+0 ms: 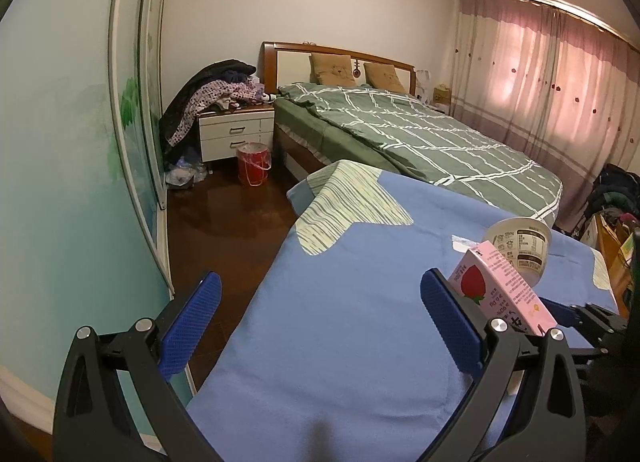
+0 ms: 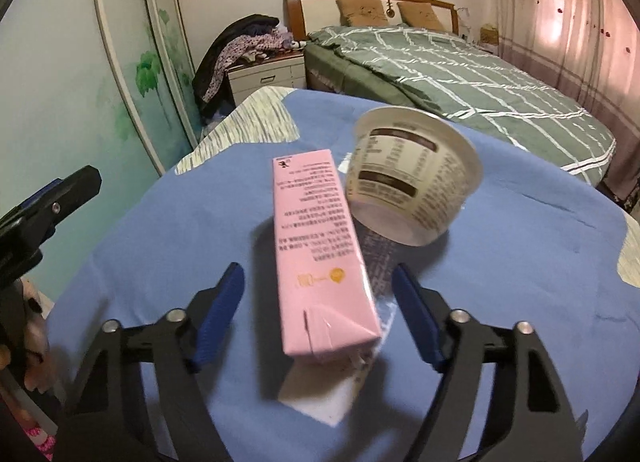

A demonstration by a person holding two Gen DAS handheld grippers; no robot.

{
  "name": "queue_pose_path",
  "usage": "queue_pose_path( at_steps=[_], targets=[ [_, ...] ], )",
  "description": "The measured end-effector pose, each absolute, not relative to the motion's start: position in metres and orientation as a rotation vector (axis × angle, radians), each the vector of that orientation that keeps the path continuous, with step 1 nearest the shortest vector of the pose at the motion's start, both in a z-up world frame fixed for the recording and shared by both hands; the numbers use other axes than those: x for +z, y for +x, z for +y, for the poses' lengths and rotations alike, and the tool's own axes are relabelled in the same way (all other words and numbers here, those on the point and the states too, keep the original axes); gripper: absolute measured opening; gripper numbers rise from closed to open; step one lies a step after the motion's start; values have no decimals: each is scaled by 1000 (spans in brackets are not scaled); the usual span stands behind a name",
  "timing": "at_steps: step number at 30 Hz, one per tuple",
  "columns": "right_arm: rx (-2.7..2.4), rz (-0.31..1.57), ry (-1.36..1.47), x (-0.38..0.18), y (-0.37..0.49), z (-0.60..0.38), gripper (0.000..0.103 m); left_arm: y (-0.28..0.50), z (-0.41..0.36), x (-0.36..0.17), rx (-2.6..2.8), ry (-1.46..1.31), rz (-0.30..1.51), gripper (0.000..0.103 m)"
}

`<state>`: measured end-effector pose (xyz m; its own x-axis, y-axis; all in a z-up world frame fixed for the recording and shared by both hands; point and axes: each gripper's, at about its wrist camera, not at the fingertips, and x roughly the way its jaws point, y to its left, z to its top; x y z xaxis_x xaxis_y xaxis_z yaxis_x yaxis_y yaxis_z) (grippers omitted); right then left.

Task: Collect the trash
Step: 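Grasp the pink milk carton with the right gripper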

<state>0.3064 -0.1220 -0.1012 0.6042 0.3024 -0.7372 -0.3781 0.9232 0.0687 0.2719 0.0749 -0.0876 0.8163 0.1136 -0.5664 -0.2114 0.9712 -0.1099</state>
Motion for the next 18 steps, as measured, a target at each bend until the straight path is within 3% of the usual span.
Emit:
queue_pose_path(
  at_steps=[7,9,18],
  targets=[
    [405,856,-126,-109,317,-109,52,266,72,-86,169,-169,593,98],
    [402,861,-136,-110,318,-106,37,266,72,-86,170,-170,593,98],
    [415,844,-147,-103,296,-108,36,267,73,-86,171,-174,593,98]
  ],
)
